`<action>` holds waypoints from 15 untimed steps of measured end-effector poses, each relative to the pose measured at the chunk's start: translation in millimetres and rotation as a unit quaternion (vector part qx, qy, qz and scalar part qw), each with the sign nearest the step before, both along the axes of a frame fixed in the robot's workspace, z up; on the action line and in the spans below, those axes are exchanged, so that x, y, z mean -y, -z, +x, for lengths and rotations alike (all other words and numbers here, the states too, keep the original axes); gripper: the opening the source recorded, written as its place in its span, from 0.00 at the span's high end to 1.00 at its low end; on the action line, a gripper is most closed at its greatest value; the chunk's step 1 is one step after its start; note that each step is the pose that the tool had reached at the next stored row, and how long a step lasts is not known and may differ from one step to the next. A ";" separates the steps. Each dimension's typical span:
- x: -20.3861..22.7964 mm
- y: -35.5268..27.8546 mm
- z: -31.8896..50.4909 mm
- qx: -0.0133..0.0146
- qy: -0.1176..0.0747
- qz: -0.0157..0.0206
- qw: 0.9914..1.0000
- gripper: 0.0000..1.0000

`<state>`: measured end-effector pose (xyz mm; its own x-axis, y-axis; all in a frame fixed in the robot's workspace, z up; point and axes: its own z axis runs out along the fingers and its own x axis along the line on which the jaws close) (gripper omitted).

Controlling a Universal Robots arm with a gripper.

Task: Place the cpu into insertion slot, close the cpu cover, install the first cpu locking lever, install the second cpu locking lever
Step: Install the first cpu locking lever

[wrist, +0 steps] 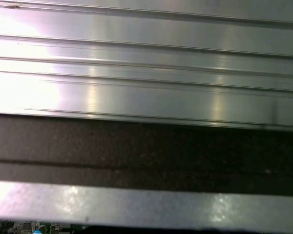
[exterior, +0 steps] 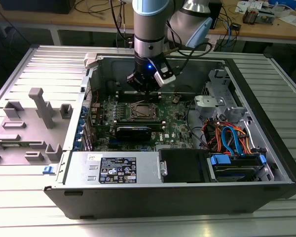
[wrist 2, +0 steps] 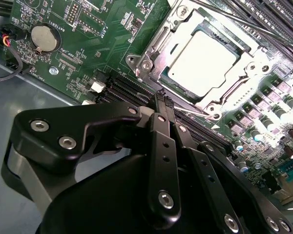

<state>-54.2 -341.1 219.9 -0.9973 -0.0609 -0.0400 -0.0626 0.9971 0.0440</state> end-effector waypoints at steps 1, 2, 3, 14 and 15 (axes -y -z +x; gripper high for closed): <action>0.0 0.0 0.0 0.000 0.000 0.000 1.000 0.89; 0.0 0.0 0.0 0.000 0.000 0.000 1.000 0.89; 0.0 0.0 0.0 0.000 0.000 0.000 1.000 0.89; 0.0 0.5 0.0 0.000 0.000 0.000 1.000 0.89; 0.0 0.5 0.0 0.000 0.000 0.000 1.000 0.89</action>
<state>-54.2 -341.1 219.3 -0.9973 -0.0609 -0.0399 -0.0627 0.9971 0.0440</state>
